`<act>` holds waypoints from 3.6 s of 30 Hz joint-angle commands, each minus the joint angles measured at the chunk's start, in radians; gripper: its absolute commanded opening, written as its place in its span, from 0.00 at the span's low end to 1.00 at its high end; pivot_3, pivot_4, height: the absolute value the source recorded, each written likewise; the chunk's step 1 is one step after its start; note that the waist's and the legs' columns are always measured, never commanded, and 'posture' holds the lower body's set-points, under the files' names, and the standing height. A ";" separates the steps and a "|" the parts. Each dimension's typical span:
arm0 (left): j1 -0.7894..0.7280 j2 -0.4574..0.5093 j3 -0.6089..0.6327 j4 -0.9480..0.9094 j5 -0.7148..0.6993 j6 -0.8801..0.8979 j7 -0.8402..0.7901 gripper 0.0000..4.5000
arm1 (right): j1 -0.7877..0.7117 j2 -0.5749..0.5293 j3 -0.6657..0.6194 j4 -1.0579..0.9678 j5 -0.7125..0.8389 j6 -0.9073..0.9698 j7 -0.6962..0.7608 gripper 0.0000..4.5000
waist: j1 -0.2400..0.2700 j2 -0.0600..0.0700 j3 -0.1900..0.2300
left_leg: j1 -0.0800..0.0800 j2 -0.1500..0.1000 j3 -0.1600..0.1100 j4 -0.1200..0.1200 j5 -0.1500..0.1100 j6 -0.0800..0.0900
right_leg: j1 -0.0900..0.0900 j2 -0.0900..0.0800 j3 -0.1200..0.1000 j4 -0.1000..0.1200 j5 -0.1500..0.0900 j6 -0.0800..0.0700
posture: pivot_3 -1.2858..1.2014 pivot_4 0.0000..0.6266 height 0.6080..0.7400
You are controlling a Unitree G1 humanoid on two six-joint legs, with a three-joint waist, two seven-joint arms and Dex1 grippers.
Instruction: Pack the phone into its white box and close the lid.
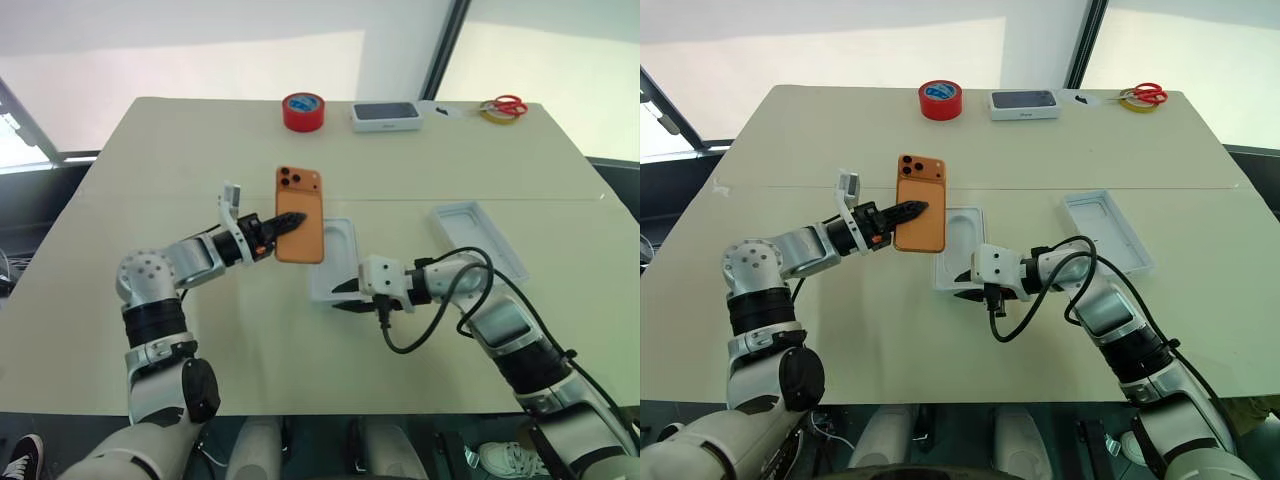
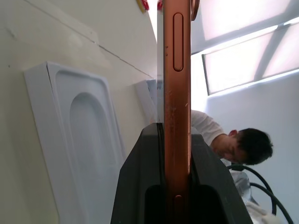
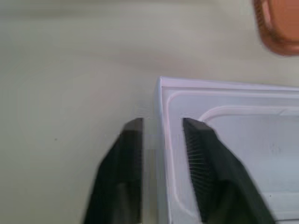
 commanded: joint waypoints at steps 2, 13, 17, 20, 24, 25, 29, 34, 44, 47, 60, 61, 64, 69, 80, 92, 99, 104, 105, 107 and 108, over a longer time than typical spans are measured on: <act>0.021 0.002 -0.053 -0.022 0.008 -0.045 -0.035 0.00 | -0.008 -0.031 -0.123 -0.096 0.121 0.063 0.003 0.78 | 0.003 0.000 0.000 | 0.000 0.000 -0.001 0.000 0.000 0.000 | 0.000 0.000 0.000 0.000 0.000 0.000 | 0.52 0.24 1.00; 0.004 -0.079 -0.133 0.048 0.049 -0.066 0.004 0.22 | -0.046 -0.134 -0.206 0.185 0.032 -0.129 -0.045 0.79 | 0.013 0.000 0.000 | 0.000 0.000 0.000 0.000 -0.002 0.001 | 0.000 -0.002 0.000 -0.001 0.000 -0.001 | 0.52 0.24 1.00; -0.002 -0.099 -0.148 0.057 0.079 -0.100 0.036 0.63 | -0.066 -0.118 -0.195 0.208 0.019 -0.154 -0.059 0.79 | 0.014 0.000 0.000 | 0.000 0.000 0.000 0.001 -0.002 0.001 | 0.000 -0.002 0.000 -0.001 0.000 -0.001 | 0.52 0.24 1.00; -0.014 -0.095 -0.167 0.037 0.070 -0.041 0.054 0.74 | -0.062 -0.103 -0.185 0.197 0.020 -0.152 -0.061 0.79 | 0.016 0.000 0.000 | 0.001 0.000 0.000 0.002 -0.002 0.001 | 0.002 -0.002 0.000 -0.001 0.000 -0.001 | 0.52 0.24 1.00; -0.033 -0.061 -0.186 -0.036 0.054 0.072 0.082 0.74 | -0.061 -0.094 -0.178 0.199 0.017 -0.155 -0.059 0.79 | 0.016 0.000 0.000 | 0.001 0.000 0.000 0.002 -0.002 0.002 | 0.002 -0.002 0.000 -0.001 0.000 -0.001 | 0.52 0.24 1.00; -0.034 -0.054 -0.188 -0.050 0.054 0.087 0.085 0.74 | -0.062 -0.093 -0.178 0.201 0.017 -0.156 -0.059 0.79 | 0.016 0.000 0.000 | 0.000 0.000 0.000 0.002 -0.002 0.002 | 0.002 -0.002 0.000 -0.001 0.000 -0.001 | 0.52 0.24 1.00; -0.015 0.016 -0.203 -0.121 0.067 0.101 0.056 0.74 | -0.071 -0.081 -0.175 0.219 0.008 -0.168 -0.064 0.79 | 0.014 0.000 0.000 | 0.001 0.000 0.000 0.002 -0.003 0.001 | 0.002 -0.002 0.000 -0.001 0.000 -0.001 | 0.52 0.24 1.00; -0.013 0.074 -0.207 -0.129 0.118 0.004 0.043 0.74 | -0.065 -0.072 -0.173 0.220 0.001 -0.174 -0.070 0.79 | 0.015 0.001 0.000 | 0.001 0.000 0.000 0.002 -0.003 0.000 | 0.002 -0.002 0.000 -0.001 0.000 -0.001 | 0.52 0.24 1.00; 0.097 0.262 -0.472 -0.193 0.344 -0.356 -0.188 0.07 | -0.090 -0.067 -0.157 0.293 -0.074 -0.227 -0.127 0.10 | 0.000 0.001 0.000 | 0.001 0.000 0.001 -0.001 -0.004 -0.001 | 0.000 -0.002 0.001 -0.002 -0.002 -0.004 | 0.52 0.24 1.00; 0.100 0.283 -0.564 -0.163 0.432 -0.441 -0.228 0.00 | -0.093 -0.058 -0.129 0.336 -0.134 -0.270 -0.161 0.01 | 0.000 0.001 0.000 | 0.000 0.000 0.001 -0.002 -0.003 -0.001 | -0.001 -0.003 0.001 -0.003 -0.002 -0.005 | 0.52 0.24 1.00; -0.112 -0.060 -0.775 0.168 0.582 -0.625 -0.409 0.00 | -0.081 -0.135 -0.142 0.444 -0.177 -0.344 -0.158 0.01 | 0.032 0.002 0.000 | -0.001 -0.002 0.001 0.004 -0.005 0.003 | 0.003 -0.006 0.000 -0.004 -0.002 -0.006 | 0.52 0.24 1.00; -0.138 -0.094 -0.768 0.202 0.587 -0.633 -0.413 0.00 | -0.076 -0.154 -0.150 0.452 -0.170 -0.344 -0.147 0.01 | 0.036 0.002 0.000 | -0.001 -0.003 0.001 0.004 -0.005 0.003 | 0.004 -0.006 0.000 -0.006 -0.002 -0.006 | 0.52 0.24 1.00; -0.202 -0.185 -0.782 0.311 0.639 -0.696 -0.430 0.00 | -0.040 -0.228 -0.185 0.468 -0.155 -0.358 -0.118 0.01 | 0.043 0.002 0.000 | -0.002 -0.003 0.002 0.005 -0.007 0.007 | 0.007 -0.007 0.000 -0.013 -0.001 -0.007 | 0.52 0.24 1.00; -0.248 -0.233 -0.780 0.442 0.714 -0.797 -0.458 0.00 | 0.018 -0.287 -0.230 0.438 -0.146 -0.351 -0.102 0.01 | 0.029 0.002 0.000 | -0.002 -0.003 0.005 0.003 -0.009 0.013 | 0.006 -0.007 0.001 -0.015 0.001 -0.003 | 0.52 0.24 1.00; -0.241 -0.238 -0.701 0.508 0.748 -0.852 -0.429 0.00 | 0.062 -0.279 -0.263 0.381 -0.137 -0.295 -0.121 0.01 | 0.016 0.005 0.001 | 0.000 -0.001 0.004 0.007 -0.007 0.012 | 0.009 -0.005 0.001 -0.014 0.002 -0.001 | 0.52 0.24 1.00; -0.154 -0.196 -0.696 0.356 0.759 -0.811 -0.423 0.00 | 0.002 -0.272 -0.252 0.449 -0.158 -0.343 -0.117 0.01 | 0.016 0.005 0.001 | 0.000 -0.001 0.004 0.006 -0.007 0.012 | 0.008 -0.005 0.001 -0.014 0.002 0.001 | 0.52 0.24 1.00; -0.127 -0.162 -0.694 0.289 0.758 -0.817 -0.417 0.00 | -0.007 -0.271 -0.254 0.481 -0.177 -0.389 -0.141 0.01 | 0.016 0.005 0.001 | 0.000 -0.001 0.004 0.006 -0.007 0.012 | 0.008 -0.005 0.001 -0.014 0.002 0.001 | 0.52 0.24 1.00; -0.097 -0.109 -0.630 0.139 0.650 -0.764 -0.501 0.12 | -0.055 -0.254 -0.344 0.422 -0.002 -0.155 -0.087 0.13 | 0.011 0.006 0.001 | 0.000 -0.001 0.004 0.006 -0.007 0.012 | 0.008 -0.005 0.001 -0.013 0.003 0.001 | 0.52 0.24 1.00; -0.092 -0.095 -0.629 0.113 0.638 -0.763 -0.521 0.19 | -0.057 -0.255 -0.358 0.399 0.034 -0.102 -0.067 0.19 | 0.011 0.007 0.001 | 0.000 -0.001 0.004 0.006 -0.007 0.012 | 0.008 -0.005 0.001 -0.013 0.003 0.001 | 0.52 0.24 1.00; -0.071 -0.022 -0.640 0.066 0.683 -0.876 -0.553 0.40 | -0.036 -0.272 -0.370 0.357 -0.014 -0.099 -0.144 0.41 | 0.012 0.007 0.001 | 0.000 -0.001 0.003 0.006 -0.007 0.011 | 0.009 -0.005 0.001 -0.013 0.003 0.001 | 0.52 0.24 1.00; -0.063 0.008 -0.637 0.050 0.684 -0.899 -0.574 0.52 | -0.025 -0.277 -0.376 0.336 -0.025 -0.074 -0.171 0.53 | 0.011 0.007 0.001 | 0.001 -0.001 0.003 0.006 -0.007 0.011 | 0.009 -0.005 0.000 -0.013 0.003 0.001 | 0.52 0.24 1.00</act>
